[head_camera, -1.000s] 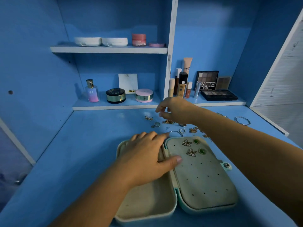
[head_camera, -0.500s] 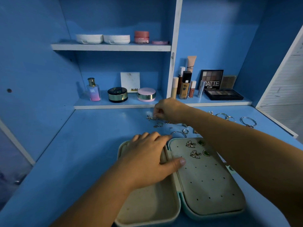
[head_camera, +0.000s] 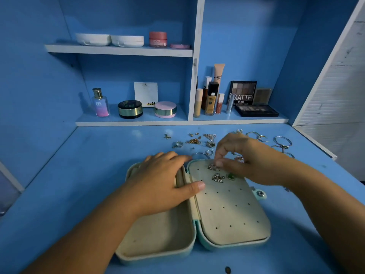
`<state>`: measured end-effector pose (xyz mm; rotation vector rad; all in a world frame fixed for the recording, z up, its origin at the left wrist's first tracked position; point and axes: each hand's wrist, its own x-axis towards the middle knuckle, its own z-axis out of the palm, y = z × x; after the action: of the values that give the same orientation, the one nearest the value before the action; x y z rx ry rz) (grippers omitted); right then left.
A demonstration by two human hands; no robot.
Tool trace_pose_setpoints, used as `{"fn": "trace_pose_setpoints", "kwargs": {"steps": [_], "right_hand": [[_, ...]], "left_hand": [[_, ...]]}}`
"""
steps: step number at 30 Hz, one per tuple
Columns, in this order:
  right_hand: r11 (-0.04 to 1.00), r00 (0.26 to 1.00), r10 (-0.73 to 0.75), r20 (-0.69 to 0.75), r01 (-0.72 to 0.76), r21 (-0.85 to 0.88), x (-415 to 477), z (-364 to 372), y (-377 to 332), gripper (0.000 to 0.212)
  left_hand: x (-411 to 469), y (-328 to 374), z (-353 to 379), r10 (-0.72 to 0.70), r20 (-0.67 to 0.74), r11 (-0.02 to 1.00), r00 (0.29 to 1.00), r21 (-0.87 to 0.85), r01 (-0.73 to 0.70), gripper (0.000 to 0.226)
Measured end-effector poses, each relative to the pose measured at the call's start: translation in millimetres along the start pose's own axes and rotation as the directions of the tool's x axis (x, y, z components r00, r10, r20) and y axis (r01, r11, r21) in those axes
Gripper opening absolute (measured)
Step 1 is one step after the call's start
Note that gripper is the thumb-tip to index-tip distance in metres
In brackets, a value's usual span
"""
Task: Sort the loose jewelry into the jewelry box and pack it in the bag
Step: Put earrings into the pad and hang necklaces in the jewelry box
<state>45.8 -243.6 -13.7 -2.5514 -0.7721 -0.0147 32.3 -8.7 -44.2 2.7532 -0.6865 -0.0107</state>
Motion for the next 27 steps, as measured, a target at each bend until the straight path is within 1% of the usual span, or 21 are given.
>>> {"fn": "trace_pose_setpoints", "kwargs": {"steps": [2, 4, 6, 7, 9, 11, 13, 15, 17, 20, 23, 25, 27], "right_hand": [[0.998, 0.999, -0.041, -0.007, 0.041, 0.04, -6, 11, 1, 0.004], [0.993, 0.998, -0.048, -0.042, 0.053, 0.105, -7, 17, 6, 0.011], [0.986, 0.988, 0.007, -0.153, 0.018, 0.163, -8, 13, 17, 0.018], [0.984, 0.977, 0.053, -0.207, -0.016, 0.175, -9, 9, 25, 0.016], [0.985, 0.954, 0.136, -0.267, -0.101, 0.14, -10, 4, 44, 0.01], [0.981, 0.933, 0.192, -0.305, -0.181, 0.065, -10, 2, 60, 0.011], [0.976, 0.921, 0.207, -0.33, -0.218, 0.002, -9, 1, 70, 0.012], [0.972, 0.923, 0.206, -0.326, -0.232, -0.043, -6, 2, 75, 0.013], [0.971, 0.931, 0.196, -0.307, -0.228, -0.071, -4, 5, 78, 0.014], [0.987, 0.955, 0.092, -0.281, -0.125, -0.102, 0, 10, 75, 0.014], [0.987, 0.969, -0.041, -0.245, 0.002, -0.159, 6, 15, 72, 0.015], [0.98, 0.971, -0.058, -0.232, 0.01, -0.201, 11, 18, 71, 0.016], [0.973, 0.974, -0.043, -0.224, -0.011, -0.231, 14, 20, 71, 0.016]], "left_hand": [[-1, 0, 0, 0.002, -0.029, 0.998, 1.0, -0.062, -0.004, 0.081], [-1, -3, 1, 0.003, -0.059, 0.992, 0.998, -0.122, -0.01, 0.08], [0, -6, 2, 0.006, -0.093, 0.986, 0.996, -0.165, -0.022, 0.075], [0, -7, 3, 0.012, -0.115, 0.984, 0.993, -0.178, -0.032, 0.07], [-1, -6, 2, 0.038, -0.158, 0.979, 0.987, -0.192, -0.069, 0.059], [-2, -4, 1, 0.065, -0.173, 0.971, 0.983, -0.216, -0.103, 0.05], [-2, 0, -1, 0.076, -0.152, 0.965, 0.986, -0.239, -0.111, 0.044], [0, 3, -5, 0.085, -0.114, 0.968, 0.99, -0.227, -0.109, 0.043], [2, 9, -9, 0.076, -0.066, 0.978, 0.995, -0.19, -0.087, 0.044], [7, 18, -10, 0.02, -0.024, 0.978, 0.999, -0.206, -0.025, 0.039], [14, 25, -8, -0.003, -0.071, 0.97, 0.997, -0.243, -0.015, 0.026], [15, 27, -7, -0.008, -0.084, 0.969, 0.996, -0.247, -0.013, 0.017], [14, 28, -4, -0.003, -0.11, 0.967, 0.994, -0.252, -0.025, 0.013]]}}
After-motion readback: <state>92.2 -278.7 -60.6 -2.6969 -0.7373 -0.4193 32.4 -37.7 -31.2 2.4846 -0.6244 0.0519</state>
